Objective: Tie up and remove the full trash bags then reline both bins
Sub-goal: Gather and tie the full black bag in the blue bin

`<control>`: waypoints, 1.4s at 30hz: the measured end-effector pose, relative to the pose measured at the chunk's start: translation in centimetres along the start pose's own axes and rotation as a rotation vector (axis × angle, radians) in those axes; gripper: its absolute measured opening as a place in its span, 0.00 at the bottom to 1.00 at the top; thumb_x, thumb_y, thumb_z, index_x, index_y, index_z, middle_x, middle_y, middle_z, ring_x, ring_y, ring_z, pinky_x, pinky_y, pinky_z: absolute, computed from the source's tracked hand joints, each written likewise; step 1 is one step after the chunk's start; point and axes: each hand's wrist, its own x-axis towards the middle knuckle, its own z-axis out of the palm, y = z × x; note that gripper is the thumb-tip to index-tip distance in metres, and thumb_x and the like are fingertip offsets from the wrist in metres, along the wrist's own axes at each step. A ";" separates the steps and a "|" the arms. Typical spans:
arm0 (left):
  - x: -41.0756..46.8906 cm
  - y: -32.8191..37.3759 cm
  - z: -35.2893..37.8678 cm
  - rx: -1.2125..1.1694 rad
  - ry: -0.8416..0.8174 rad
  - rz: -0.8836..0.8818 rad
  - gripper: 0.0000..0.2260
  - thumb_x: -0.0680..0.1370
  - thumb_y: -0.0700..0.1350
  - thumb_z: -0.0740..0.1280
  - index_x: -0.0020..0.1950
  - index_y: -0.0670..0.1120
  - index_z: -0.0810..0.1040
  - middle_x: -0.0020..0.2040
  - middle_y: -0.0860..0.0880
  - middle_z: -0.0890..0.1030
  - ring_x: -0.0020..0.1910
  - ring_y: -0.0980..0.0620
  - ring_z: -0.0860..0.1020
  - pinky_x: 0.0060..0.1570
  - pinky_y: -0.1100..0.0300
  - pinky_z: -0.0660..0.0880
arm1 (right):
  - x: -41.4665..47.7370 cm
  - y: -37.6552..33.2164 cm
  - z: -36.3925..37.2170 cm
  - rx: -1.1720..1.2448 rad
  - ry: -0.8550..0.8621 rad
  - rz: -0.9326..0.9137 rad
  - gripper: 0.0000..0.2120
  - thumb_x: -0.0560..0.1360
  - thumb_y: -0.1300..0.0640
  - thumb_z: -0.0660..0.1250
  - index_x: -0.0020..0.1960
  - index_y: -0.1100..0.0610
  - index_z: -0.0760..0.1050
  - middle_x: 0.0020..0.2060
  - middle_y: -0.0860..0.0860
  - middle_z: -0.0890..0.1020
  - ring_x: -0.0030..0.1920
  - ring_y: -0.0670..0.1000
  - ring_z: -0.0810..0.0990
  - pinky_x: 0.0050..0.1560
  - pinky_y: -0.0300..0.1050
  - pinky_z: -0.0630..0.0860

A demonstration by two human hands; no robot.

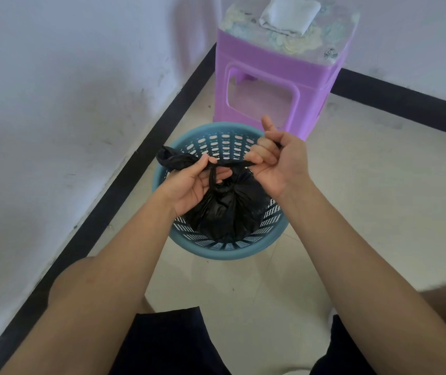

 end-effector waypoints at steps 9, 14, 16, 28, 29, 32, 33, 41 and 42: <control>-0.5 0.3 -0.2 -0.135 0.069 0.059 0.15 0.79 0.40 0.63 0.32 0.46 0.73 0.38 0.43 0.81 0.42 0.48 0.82 0.51 0.55 0.80 | 0.9 1.3 -2.9 -0.284 0.246 0.135 0.14 0.77 0.68 0.51 0.53 0.57 0.73 0.22 0.45 0.56 0.20 0.45 0.55 0.23 0.39 0.64; -0.4 -0.6 -0.7 -0.033 0.043 0.209 0.21 0.75 0.26 0.65 0.31 0.48 0.64 0.40 0.44 0.77 0.46 0.48 0.83 0.51 0.58 0.79 | 1.1 0.8 -2.9 -0.358 0.277 0.171 0.13 0.78 0.69 0.51 0.52 0.58 0.72 0.21 0.45 0.56 0.18 0.44 0.56 0.23 0.36 0.65; -0.3 -0.5 -1.0 0.036 0.034 0.214 0.22 0.74 0.25 0.64 0.30 0.49 0.65 0.38 0.48 0.77 0.49 0.47 0.83 0.54 0.58 0.79 | 1.2 0.0 -3.0 -0.378 0.277 0.175 0.13 0.79 0.69 0.51 0.52 0.58 0.72 0.21 0.45 0.56 0.18 0.44 0.55 0.22 0.35 0.61; -1.1 0.0 -0.5 0.433 -0.031 0.223 0.25 0.72 0.23 0.64 0.30 0.50 0.60 0.46 0.41 0.80 0.46 0.46 0.80 0.51 0.55 0.79 | 1.3 -0.5 -4.4 -1.333 0.108 -0.076 0.13 0.80 0.62 0.65 0.63 0.53 0.76 0.41 0.49 0.76 0.36 0.45 0.76 0.41 0.37 0.74; -1.2 0.3 -0.6 0.440 -0.028 0.229 0.26 0.72 0.22 0.64 0.30 0.50 0.60 0.45 0.42 0.80 0.46 0.46 0.80 0.50 0.55 0.79 | 1.3 -0.8 -4.5 -1.503 0.038 -0.199 0.18 0.78 0.64 0.66 0.67 0.53 0.75 0.49 0.48 0.78 0.46 0.44 0.77 0.49 0.32 0.73; -1.4 1.0 -0.8 0.467 -0.004 0.253 0.25 0.72 0.22 0.64 0.31 0.49 0.60 0.43 0.43 0.79 0.44 0.46 0.79 0.48 0.55 0.79 | 1.1 -0.9 -4.3 -1.704 -0.203 -0.236 0.26 0.73 0.70 0.66 0.69 0.53 0.75 0.62 0.48 0.77 0.61 0.40 0.72 0.58 0.19 0.61; -1.4 1.1 -0.7 0.488 -0.002 0.262 0.25 0.72 0.22 0.64 0.31 0.49 0.60 0.42 0.43 0.79 0.43 0.46 0.79 0.48 0.56 0.79 | 1.1 -0.6 -4.2 -1.731 -0.264 -0.213 0.26 0.73 0.68 0.68 0.68 0.52 0.76 0.62 0.48 0.78 0.62 0.42 0.73 0.61 0.23 0.63; -2.1 1.1 -0.7 0.800 0.244 0.458 0.21 0.70 0.28 0.69 0.29 0.54 0.72 0.44 0.40 0.83 0.45 0.43 0.82 0.55 0.45 0.79 | 1.5 1.8 -5.3 -2.085 -0.218 -0.458 0.10 0.76 0.41 0.67 0.53 0.42 0.81 0.43 0.44 0.78 0.51 0.51 0.74 0.60 0.55 0.69; -2.0 1.0 -0.5 0.833 0.353 0.522 0.20 0.69 0.30 0.70 0.29 0.56 0.74 0.43 0.41 0.84 0.47 0.44 0.83 0.56 0.46 0.78 | 1.5 1.9 -5.4 -2.075 -0.218 -0.500 0.09 0.76 0.42 0.67 0.53 0.43 0.82 0.42 0.43 0.78 0.51 0.51 0.73 0.59 0.54 0.68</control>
